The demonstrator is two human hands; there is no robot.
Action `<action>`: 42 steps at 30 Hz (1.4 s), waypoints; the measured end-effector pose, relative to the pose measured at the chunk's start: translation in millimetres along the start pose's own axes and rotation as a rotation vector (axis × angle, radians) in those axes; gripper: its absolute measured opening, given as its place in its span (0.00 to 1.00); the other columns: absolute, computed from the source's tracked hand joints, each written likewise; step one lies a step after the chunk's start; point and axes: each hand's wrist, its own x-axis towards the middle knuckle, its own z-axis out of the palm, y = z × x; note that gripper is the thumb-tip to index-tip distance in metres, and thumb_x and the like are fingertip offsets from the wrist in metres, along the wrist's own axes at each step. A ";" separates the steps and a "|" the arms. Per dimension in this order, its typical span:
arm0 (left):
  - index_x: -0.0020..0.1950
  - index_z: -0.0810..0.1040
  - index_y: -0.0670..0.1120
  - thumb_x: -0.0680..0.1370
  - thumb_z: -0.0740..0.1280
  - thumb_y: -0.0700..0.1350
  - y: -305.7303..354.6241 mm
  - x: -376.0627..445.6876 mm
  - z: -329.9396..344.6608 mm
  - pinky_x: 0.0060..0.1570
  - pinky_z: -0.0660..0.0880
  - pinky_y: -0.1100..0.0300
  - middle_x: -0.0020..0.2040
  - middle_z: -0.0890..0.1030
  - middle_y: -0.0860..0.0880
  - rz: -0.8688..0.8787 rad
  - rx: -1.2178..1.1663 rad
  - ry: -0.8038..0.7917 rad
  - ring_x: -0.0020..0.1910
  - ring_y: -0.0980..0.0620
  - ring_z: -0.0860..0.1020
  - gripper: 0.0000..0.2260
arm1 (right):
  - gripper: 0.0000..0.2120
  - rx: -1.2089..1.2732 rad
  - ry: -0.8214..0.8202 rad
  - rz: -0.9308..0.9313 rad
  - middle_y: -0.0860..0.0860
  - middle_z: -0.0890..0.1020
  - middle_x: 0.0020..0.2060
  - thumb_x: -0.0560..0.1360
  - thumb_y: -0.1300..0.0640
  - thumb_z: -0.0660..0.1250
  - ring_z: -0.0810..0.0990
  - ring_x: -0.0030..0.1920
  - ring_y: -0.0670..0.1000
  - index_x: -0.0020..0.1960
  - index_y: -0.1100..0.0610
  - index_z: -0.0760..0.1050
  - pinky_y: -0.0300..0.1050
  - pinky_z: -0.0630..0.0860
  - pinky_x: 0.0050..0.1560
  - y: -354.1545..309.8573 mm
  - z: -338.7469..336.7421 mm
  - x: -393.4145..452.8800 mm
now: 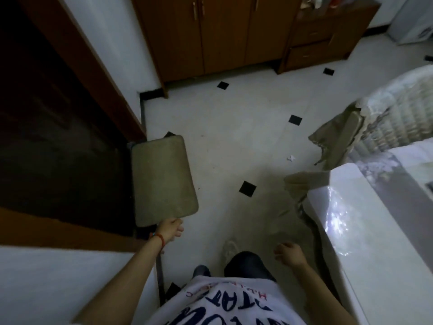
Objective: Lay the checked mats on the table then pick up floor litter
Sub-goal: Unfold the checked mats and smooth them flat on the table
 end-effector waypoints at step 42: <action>0.53 0.79 0.43 0.77 0.62 0.38 454.0 -62.5 325.3 0.52 0.76 0.62 0.42 0.81 0.48 0.945 0.975 -1.366 0.43 0.55 0.80 0.08 | 0.07 1.209 1.349 0.068 0.54 0.81 0.43 0.76 0.61 0.62 0.80 0.42 0.49 0.52 0.55 0.76 0.48 0.73 0.53 -142.6 -197.9 -23.6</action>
